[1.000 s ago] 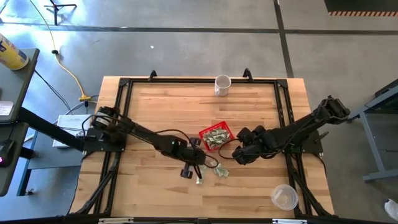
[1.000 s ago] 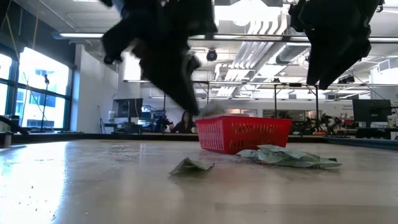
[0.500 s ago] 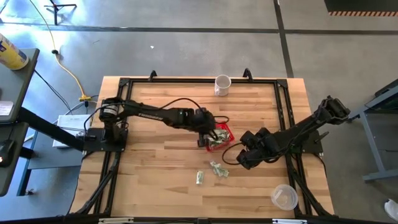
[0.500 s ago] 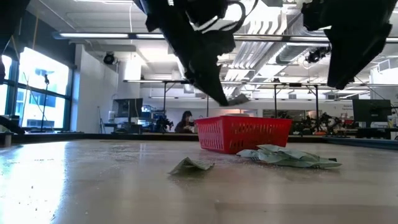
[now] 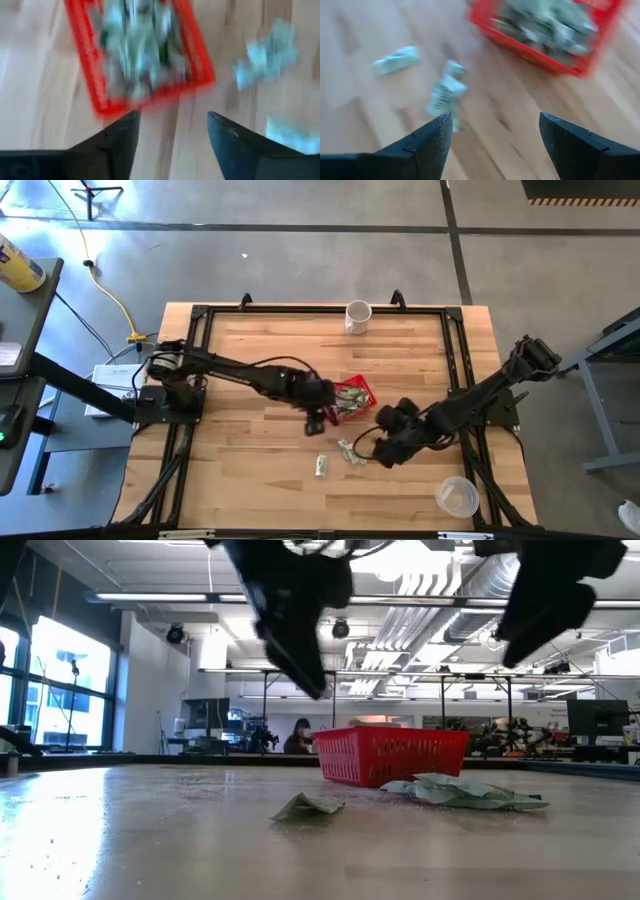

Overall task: Pick and place items into bin
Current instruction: Put the white stevia packet into the red bin

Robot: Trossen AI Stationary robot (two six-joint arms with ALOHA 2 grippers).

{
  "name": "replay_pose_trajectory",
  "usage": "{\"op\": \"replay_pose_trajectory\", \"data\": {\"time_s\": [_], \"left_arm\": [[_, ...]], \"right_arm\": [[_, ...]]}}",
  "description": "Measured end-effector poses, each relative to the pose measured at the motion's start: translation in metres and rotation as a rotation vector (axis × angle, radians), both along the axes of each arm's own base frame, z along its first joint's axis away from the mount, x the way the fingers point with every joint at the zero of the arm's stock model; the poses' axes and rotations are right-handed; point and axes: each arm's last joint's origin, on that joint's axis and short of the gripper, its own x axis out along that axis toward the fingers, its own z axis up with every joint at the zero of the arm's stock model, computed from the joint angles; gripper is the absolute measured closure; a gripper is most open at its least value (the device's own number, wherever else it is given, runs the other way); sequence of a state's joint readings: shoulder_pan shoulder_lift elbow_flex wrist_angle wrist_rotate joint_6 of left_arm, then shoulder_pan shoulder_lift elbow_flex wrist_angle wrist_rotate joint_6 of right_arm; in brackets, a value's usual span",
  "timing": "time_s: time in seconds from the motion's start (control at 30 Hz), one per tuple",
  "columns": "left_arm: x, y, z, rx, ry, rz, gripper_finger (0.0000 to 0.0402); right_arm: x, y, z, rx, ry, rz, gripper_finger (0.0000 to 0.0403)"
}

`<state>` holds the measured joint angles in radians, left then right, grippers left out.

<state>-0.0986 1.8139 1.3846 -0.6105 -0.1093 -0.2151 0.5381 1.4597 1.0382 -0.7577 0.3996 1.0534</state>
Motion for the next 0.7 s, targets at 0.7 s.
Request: {"op": "replay_pose_trajectory", "data": {"time_s": [0.7], "left_arm": [[-0.095, -0.119, -0.040, -0.121, 0.130, 0.109, 0.0195]], "right_arm": [[0.048, 0.045, -0.059, 0.023, -0.086, 0.044, 0.0115]]}}
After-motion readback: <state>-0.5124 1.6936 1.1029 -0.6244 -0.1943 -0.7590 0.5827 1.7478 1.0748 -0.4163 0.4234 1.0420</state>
